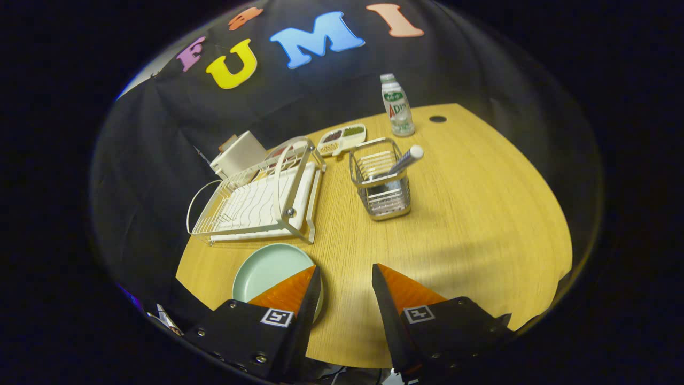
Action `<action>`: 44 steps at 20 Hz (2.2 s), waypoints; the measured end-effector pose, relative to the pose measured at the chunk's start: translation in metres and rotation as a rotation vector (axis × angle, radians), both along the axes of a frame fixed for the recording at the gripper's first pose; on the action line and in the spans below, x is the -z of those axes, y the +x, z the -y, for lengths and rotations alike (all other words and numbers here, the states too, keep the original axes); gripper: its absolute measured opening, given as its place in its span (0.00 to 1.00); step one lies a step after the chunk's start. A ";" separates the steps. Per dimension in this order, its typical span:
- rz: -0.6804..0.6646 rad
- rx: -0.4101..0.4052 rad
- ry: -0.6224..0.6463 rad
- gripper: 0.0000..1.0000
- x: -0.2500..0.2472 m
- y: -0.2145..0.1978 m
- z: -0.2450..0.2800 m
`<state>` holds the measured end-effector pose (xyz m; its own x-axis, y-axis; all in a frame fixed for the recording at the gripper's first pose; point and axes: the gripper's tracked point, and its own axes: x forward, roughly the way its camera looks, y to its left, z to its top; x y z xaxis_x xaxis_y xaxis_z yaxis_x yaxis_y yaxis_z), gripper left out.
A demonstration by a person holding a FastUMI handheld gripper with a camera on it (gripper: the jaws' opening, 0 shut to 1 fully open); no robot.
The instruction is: Take the plate from the dish rack, then take the spoon from the basket and place it into the plate.
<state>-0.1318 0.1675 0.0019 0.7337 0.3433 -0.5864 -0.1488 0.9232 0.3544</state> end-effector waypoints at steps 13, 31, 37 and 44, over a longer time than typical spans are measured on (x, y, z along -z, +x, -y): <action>0.612 0.112 -0.153 0.60 -0.112 0.043 0.075; 0.620 0.165 -0.160 0.21 -0.034 0.134 0.067; 0.578 0.155 -0.171 0.10 -0.038 0.137 0.060; 0.571 0.150 -0.174 0.03 -0.086 0.118 0.058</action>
<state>-0.0139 0.1098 0.0876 0.9812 0.1468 -0.1250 -0.1348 0.9858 0.0997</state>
